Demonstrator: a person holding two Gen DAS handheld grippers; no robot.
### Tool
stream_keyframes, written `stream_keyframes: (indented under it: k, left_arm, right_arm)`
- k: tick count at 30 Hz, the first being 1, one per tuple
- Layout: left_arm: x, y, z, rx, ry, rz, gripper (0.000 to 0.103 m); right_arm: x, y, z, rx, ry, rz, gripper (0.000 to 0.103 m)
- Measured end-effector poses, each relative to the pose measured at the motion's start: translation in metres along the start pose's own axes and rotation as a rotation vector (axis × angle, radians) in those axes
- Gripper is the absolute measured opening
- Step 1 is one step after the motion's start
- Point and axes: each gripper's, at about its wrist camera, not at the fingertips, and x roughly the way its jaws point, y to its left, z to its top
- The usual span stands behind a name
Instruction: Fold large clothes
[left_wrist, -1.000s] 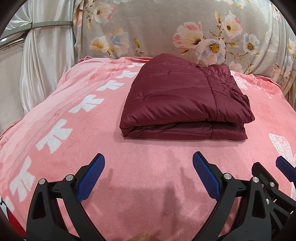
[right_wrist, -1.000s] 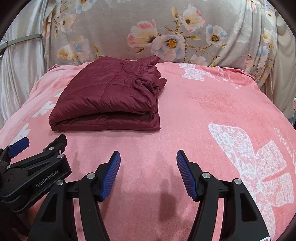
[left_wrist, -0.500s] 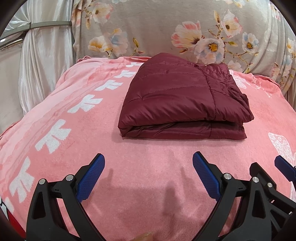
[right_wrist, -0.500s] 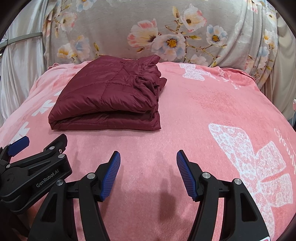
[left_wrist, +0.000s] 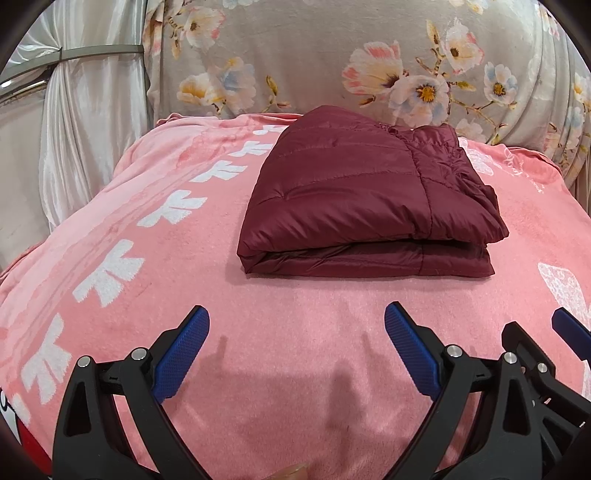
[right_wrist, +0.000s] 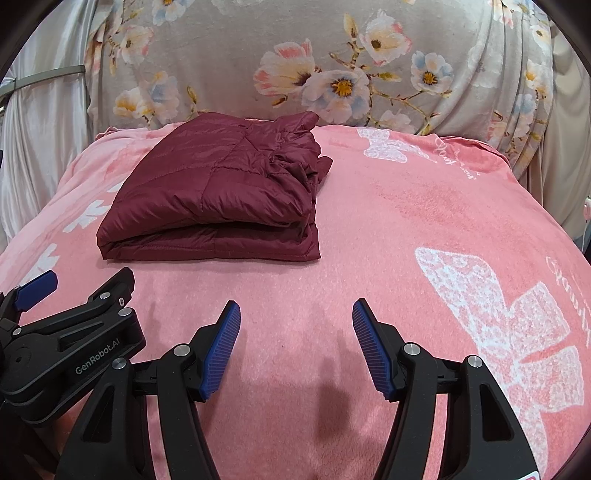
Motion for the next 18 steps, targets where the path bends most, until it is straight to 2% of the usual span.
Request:
stream_keyframes:
  k: [18]
  left_arm:
    - [-0.0018,0.0017,0.0004,-0.003,-0.005,-0.005,0.093]
  right_arm:
    - [-0.0021,0.0055,-0.0003,-0.017,-0.005,-0.014,0.062]
